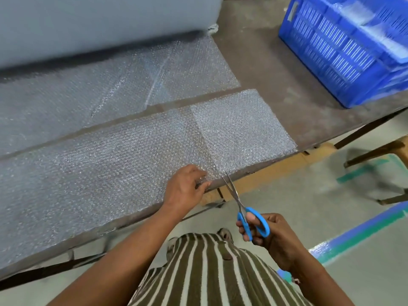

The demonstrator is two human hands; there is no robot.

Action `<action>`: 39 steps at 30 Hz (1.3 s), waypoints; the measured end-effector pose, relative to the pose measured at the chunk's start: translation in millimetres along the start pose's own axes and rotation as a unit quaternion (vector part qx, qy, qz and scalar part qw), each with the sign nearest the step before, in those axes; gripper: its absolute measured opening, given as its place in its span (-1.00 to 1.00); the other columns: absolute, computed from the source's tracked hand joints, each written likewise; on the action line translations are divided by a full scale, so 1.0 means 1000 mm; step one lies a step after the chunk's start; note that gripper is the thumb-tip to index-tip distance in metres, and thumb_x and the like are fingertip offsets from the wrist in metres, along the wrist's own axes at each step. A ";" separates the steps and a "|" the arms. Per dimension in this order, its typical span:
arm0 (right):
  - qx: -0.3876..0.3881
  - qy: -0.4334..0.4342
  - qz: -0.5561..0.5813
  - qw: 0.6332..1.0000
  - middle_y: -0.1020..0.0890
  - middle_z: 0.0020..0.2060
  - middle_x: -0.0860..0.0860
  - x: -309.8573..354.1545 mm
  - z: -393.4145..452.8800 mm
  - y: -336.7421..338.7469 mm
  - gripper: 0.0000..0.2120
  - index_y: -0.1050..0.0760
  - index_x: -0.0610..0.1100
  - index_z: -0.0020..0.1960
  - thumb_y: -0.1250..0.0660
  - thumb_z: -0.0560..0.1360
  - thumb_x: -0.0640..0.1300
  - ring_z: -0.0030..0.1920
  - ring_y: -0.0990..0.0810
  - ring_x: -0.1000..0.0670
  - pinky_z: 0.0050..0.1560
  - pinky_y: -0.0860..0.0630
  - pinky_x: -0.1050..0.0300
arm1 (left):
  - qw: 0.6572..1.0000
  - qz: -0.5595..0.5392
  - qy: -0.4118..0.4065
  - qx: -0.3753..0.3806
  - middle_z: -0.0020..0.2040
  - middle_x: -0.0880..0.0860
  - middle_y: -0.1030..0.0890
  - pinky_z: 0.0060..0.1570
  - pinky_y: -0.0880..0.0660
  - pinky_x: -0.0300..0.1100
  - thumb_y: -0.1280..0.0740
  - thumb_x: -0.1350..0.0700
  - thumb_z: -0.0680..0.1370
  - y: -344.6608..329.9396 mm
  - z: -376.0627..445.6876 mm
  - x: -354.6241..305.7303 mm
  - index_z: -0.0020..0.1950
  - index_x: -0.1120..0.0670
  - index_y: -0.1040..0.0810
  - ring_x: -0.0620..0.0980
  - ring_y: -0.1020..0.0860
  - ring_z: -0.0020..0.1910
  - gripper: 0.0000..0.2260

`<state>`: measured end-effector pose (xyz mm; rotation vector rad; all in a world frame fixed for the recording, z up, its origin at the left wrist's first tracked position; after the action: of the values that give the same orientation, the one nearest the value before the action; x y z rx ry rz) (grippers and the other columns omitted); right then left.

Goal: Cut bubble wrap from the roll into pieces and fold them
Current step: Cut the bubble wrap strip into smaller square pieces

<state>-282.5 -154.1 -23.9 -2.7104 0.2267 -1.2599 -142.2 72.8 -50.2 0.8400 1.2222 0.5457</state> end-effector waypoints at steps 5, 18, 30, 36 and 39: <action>-0.037 0.000 -0.060 0.998 -0.68 -0.22 -0.35 -0.004 0.010 -0.001 -0.12 -0.75 -0.31 -0.12 -0.68 0.03 0.49 -0.29 -0.53 -0.16 -0.39 -0.23 0.17 | 1.000 0.004 0.000 -0.007 0.07 -0.09 -0.59 -0.20 -0.26 -0.39 -0.62 0.00 0.53 -0.002 -0.001 0.003 0.16 0.01 -0.78 -0.15 -0.50 -0.05 -0.76; -0.084 0.010 -0.046 0.995 -0.74 -0.22 -0.23 -0.005 0.021 -0.008 -0.26 -0.73 -0.38 -0.09 -0.61 0.18 0.32 -0.40 -0.62 -0.06 -0.48 -0.38 0.27 | 0.990 0.086 -0.106 -0.029 0.22 0.04 -0.59 -0.30 -0.58 0.00 -0.56 0.06 0.56 -0.001 0.004 -0.012 -0.05 0.04 -0.78 0.07 -0.56 0.10 -0.94; -0.094 -0.005 -0.034 0.995 -0.72 -0.25 -0.25 -0.006 0.021 -0.011 -0.41 -0.75 -0.34 -0.08 -0.66 0.34 0.22 -0.39 -0.60 -0.07 -0.50 -0.33 0.30 | 0.997 0.034 -0.054 -0.053 0.24 0.06 -0.50 -0.17 -0.56 -0.01 -0.51 0.11 0.60 -0.005 0.008 -0.006 0.03 0.09 -0.70 0.04 -0.52 0.08 -0.93; -0.096 0.004 -0.039 0.995 -0.72 -0.26 -0.18 0.000 0.028 -0.023 -0.33 -0.72 -0.40 -0.04 -0.59 0.30 0.25 -0.39 -0.62 -0.04 -0.49 -0.31 0.29 | 0.996 0.040 -0.060 -0.046 0.22 0.03 -0.48 -0.10 -0.55 -0.02 -0.52 0.01 0.59 -0.004 0.005 -0.009 0.08 0.02 -0.69 0.02 -0.49 0.13 -0.86; -0.104 0.007 -0.038 0.994 -0.73 -0.26 -0.18 -0.002 0.029 -0.022 -0.35 -0.73 -0.37 -0.08 -0.63 0.30 0.25 -0.39 -0.61 -0.04 -0.47 -0.29 0.28 | 0.995 0.062 -0.060 -0.043 0.11 0.00 -0.48 -0.02 -0.47 -0.03 -0.57 -0.11 0.51 -0.004 0.003 -0.008 0.16 0.01 -0.67 0.01 -0.46 0.07 -0.68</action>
<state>-259.7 -130.3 -40.2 -2.9104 0.2741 -1.3468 -141.6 63.2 -48.1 0.8668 1.0345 0.6352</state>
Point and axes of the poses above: each hand's wrist, its own z-axis towards the middle knuckle, its own y-axis out of the back of the hand, x = y × z, the point moved 4 cm from there along z, towards the middle knuckle
